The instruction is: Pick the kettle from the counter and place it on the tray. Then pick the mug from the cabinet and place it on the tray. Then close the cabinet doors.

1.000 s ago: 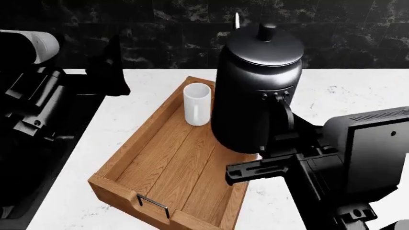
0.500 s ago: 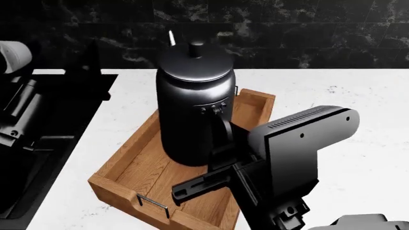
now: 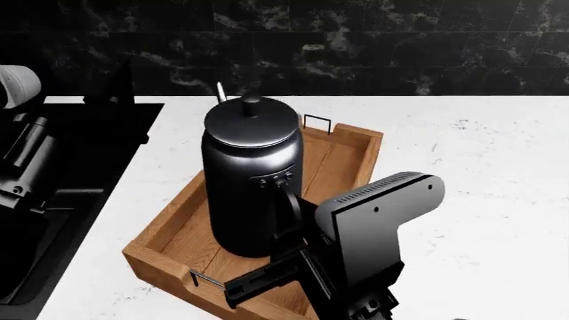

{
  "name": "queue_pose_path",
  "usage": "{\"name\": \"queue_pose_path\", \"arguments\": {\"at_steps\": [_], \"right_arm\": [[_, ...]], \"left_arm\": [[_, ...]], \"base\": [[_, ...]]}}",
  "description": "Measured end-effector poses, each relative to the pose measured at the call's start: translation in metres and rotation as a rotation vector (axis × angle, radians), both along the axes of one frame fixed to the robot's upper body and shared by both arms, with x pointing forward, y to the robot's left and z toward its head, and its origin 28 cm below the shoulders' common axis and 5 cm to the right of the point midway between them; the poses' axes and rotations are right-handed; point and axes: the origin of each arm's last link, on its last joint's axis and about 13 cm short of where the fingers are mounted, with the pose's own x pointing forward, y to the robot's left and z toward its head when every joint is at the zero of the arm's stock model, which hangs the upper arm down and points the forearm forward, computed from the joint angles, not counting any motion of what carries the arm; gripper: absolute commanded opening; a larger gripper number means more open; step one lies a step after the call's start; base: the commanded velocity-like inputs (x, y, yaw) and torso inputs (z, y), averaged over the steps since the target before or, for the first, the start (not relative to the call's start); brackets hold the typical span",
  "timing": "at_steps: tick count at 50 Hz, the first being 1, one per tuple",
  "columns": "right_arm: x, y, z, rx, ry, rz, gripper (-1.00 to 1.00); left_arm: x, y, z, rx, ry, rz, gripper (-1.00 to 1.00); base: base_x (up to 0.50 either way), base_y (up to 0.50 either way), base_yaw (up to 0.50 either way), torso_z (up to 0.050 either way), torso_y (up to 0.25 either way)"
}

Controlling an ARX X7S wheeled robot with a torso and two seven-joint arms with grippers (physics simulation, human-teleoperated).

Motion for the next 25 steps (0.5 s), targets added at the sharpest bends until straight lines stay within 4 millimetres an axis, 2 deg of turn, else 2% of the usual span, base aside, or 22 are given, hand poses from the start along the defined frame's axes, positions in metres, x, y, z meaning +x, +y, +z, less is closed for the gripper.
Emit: {"name": "queue_pose_path", "arguments": {"at_steps": [10, 11, 25], "right_arm": [[0.0026, 0.0008, -0.0065, 0.005, 0.025, 0.007, -1.0], [0.0027, 0.0008, -0.0067, 0.007, 0.025, 0.007, 1.0], [0.0079, -0.0014, -0.0105, 0.009, 0.037, -0.033, 1.0]], "left_arm": [[0.0008, 0.0012, -0.002, -0.004, 0.004, 0.004, 1.0], [0.0009, 0.0013, -0.0023, -0.004, 0.004, 0.004, 1.0], [0.001, 0.0024, -0.0033, -0.011, 0.006, 0.008, 1.0]], "base": [[0.0, 0.0, 0.0, 0.0, 0.001], [0.0, 0.0, 0.0, 0.0, 0.0], [0.0, 0.0, 0.0, 0.0, 0.0]]}}
